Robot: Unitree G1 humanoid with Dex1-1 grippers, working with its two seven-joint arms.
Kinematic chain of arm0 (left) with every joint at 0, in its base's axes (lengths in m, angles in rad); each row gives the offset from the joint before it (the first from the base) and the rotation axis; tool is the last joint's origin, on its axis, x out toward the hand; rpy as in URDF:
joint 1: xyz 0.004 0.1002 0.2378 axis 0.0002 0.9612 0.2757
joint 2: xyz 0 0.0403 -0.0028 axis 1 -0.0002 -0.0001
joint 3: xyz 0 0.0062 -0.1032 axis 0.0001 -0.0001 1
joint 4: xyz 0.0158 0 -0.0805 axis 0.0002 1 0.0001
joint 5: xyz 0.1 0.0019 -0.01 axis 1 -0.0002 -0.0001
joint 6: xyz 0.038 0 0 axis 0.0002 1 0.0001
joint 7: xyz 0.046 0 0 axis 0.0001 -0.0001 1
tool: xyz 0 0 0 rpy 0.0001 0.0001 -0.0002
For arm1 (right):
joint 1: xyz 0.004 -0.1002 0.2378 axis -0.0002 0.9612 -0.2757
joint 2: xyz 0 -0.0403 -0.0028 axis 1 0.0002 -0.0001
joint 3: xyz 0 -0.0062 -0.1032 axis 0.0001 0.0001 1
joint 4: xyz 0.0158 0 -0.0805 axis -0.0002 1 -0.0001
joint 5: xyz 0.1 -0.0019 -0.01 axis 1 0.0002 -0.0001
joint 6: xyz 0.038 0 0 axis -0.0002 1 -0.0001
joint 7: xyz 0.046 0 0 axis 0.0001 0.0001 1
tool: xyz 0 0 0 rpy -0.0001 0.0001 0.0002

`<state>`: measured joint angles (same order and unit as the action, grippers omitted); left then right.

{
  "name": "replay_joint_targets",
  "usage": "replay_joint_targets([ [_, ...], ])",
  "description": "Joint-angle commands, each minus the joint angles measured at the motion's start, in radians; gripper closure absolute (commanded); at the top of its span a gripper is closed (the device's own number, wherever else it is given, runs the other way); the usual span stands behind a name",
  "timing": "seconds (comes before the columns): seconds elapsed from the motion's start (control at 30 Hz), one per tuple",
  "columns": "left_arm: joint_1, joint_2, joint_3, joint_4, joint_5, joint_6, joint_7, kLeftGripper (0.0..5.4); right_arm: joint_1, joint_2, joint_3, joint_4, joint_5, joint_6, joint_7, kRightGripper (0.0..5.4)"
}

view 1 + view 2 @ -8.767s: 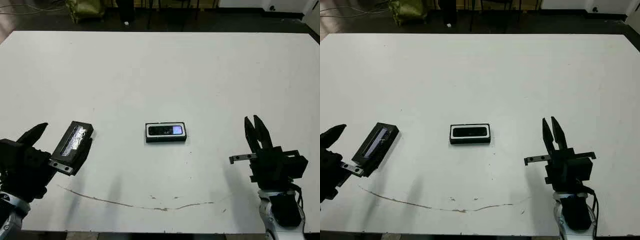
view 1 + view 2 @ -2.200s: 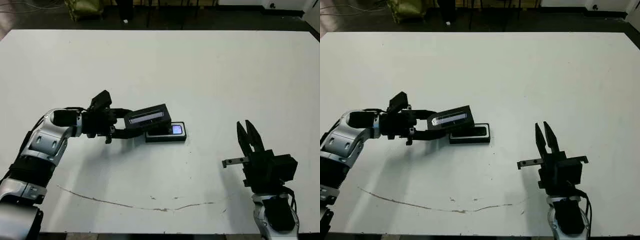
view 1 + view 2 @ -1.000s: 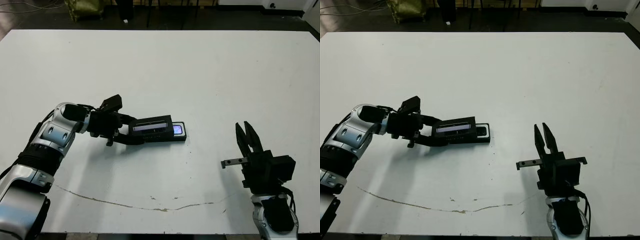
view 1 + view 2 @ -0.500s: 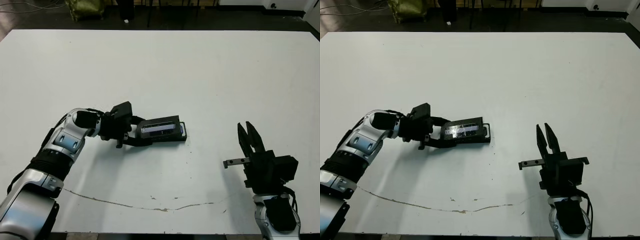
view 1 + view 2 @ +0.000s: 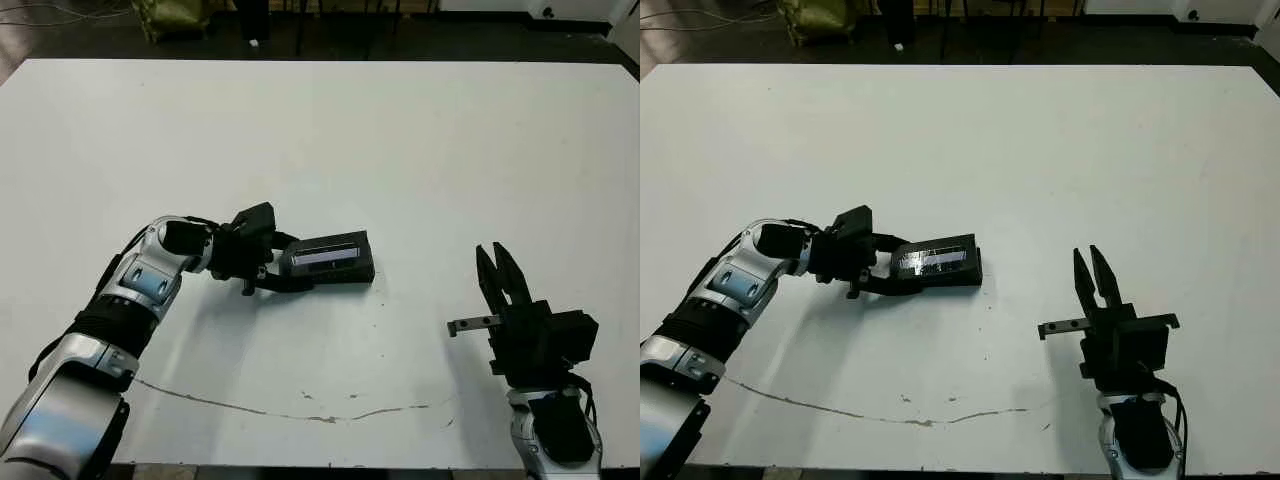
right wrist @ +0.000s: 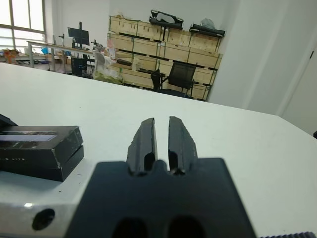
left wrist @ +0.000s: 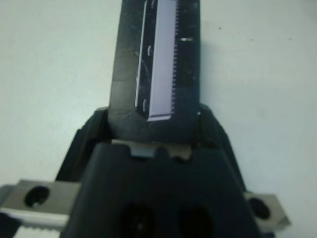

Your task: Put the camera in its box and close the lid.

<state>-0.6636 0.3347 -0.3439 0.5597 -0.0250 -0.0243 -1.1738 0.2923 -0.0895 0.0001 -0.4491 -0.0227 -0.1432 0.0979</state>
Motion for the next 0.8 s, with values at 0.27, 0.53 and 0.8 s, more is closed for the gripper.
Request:
replay_joint_targets([
  [0.27,-0.03,-0.038,-0.038,0.052,0.037,0.025,-0.009,3.09,0.011,-0.009,-0.007,0.029,0.024,-0.007,0.015,5.4],
  [0.53,-0.064,-0.062,-0.068,0.059,0.061,0.049,-0.021,3.09,0.025,-0.002,0.003,-0.003,-0.009,0.023,-0.003,5.4],
  [0.8,-0.089,-0.087,-0.093,0.102,0.072,0.06,-0.045,3.09,0.023,-0.004,0.003,0.01,-0.014,0.002,-0.002,5.4],
])
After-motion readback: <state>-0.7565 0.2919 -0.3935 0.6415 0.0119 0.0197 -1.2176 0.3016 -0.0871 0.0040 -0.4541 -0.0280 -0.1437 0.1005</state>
